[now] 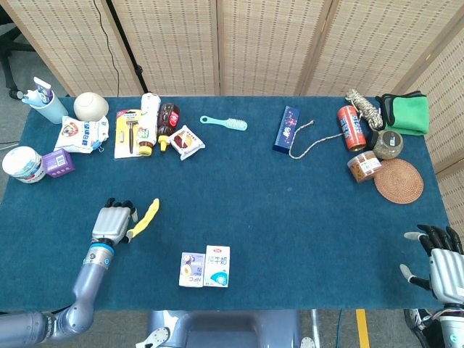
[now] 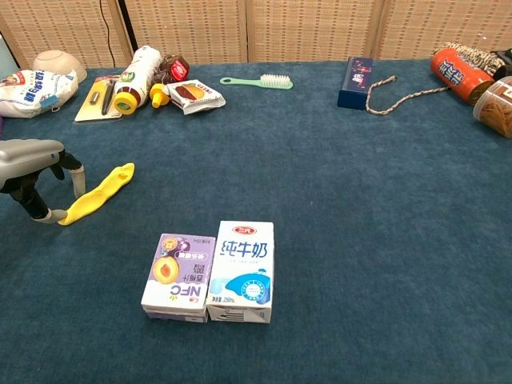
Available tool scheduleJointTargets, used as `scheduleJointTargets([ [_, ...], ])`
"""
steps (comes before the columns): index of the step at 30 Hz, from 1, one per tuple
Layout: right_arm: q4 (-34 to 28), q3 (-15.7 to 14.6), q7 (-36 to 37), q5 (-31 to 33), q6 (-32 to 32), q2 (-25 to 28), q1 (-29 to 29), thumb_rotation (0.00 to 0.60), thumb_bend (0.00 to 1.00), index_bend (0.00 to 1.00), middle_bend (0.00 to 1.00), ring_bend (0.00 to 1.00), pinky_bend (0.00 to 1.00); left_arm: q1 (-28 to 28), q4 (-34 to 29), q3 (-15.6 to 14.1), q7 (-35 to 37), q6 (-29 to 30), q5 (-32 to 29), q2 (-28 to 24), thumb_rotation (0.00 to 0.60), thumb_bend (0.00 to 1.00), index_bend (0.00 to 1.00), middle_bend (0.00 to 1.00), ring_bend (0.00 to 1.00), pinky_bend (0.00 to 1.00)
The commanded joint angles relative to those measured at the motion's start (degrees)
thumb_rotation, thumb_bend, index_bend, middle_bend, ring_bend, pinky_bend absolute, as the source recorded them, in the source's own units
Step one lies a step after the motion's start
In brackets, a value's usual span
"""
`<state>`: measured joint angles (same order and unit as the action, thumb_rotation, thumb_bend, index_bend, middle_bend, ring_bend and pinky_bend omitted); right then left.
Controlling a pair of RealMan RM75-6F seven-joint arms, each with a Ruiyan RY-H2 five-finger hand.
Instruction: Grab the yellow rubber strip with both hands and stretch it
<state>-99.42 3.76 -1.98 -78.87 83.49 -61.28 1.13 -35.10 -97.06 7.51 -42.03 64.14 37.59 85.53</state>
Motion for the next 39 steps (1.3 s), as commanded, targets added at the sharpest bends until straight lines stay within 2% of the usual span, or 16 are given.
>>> scheduleJointTargets([
  [1, 0.1, 0.0, 0.2, 0.3, 0.2, 0.1, -0.3, 0.6, 0.25, 0.3, 0.18, 0.14, 0.0, -0.7, -0.6, 0.2, -0.1, 0.3, 0.0, 0.7, 0.6, 0.3, 0.44, 0.22, 0.21, 0.08],
  [19, -0.1, -0.1, 0.6, 0.0, 1.0, 0.6, -1.1, 0.6, 0.25, 0.3, 0.18, 0.14, 0.0, -2.5, -1.6, -0.9, -0.2, 2.2, -0.2, 3.3, 0.6, 0.3, 0.43, 0.22, 0.21, 0.08],
  [32, -0.3, -0.1, 0.8, -0.2, 1.3, 0.9, -1.5, 0.6, 0.25, 0.3, 0.18, 0.14, 0.0, -1.7, -1.1, -2.9, -0.4, 4.8, 1.3, 4.5, 0.6, 0.32, 0.52, 0.22, 0.22, 0.09],
  [39, -0.5, 0.0, 0.8, -0.4, 1.2, 1.0, -1.4, 0.6, 0.25, 0.3, 0.18, 0.14, 0.0, -0.8, -1.1, -3.7, 0.2, 5.4, 2.3, 4.2, 0.6, 0.38, 0.58, 0.22, 0.23, 0.09],
])
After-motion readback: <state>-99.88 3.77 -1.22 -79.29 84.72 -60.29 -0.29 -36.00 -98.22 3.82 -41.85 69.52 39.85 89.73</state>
